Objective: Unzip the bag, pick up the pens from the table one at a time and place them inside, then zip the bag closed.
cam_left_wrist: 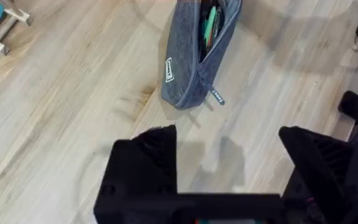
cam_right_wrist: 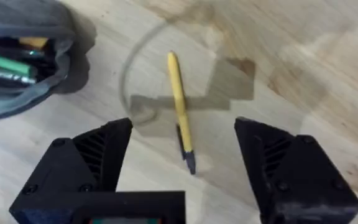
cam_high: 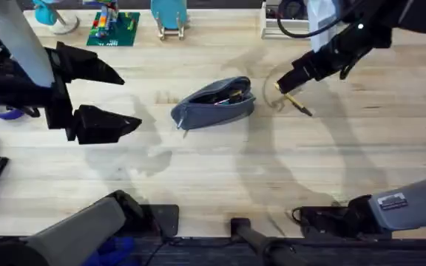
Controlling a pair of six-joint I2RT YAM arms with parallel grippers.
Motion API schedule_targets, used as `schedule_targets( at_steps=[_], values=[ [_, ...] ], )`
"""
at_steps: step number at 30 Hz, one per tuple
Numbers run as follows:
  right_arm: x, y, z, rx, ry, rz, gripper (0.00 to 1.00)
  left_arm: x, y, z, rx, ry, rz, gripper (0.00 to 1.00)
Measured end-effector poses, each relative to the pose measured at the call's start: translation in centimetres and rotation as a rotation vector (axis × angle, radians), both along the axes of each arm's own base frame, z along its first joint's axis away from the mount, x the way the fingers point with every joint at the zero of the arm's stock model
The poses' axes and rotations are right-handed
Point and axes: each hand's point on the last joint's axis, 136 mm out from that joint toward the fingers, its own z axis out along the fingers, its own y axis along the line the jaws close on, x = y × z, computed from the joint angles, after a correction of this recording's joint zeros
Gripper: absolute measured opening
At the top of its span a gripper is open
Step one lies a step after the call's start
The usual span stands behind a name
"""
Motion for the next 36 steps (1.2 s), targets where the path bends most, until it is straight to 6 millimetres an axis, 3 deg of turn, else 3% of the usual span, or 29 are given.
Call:
schedule_targets(
  at_steps=[13,21,29,36],
  values=[
    [0.3,-0.1,-4.6,-0.015,0.098,-0.018,0.997,0.0,0.0,0.0,0.000,0.000,0.000,0.995],
    [0.3,-0.2,-4.8,-0.018,0.104,-0.033,0.995,0.0,0.0,0.0,0.000,0.000,0.000,0.995],
    [0.4,-0.2,-4.8,-0.030,0.103,-0.049,0.932,0.0,0.0,0.0,0.000,0.000,0.000,0.995],
    [0.2,0.3,-5.2,-0.125,0.091,-0.026,0.916,0.0,0.0,0.0,0.000,0.000,0.000,0.995]
  ],
)
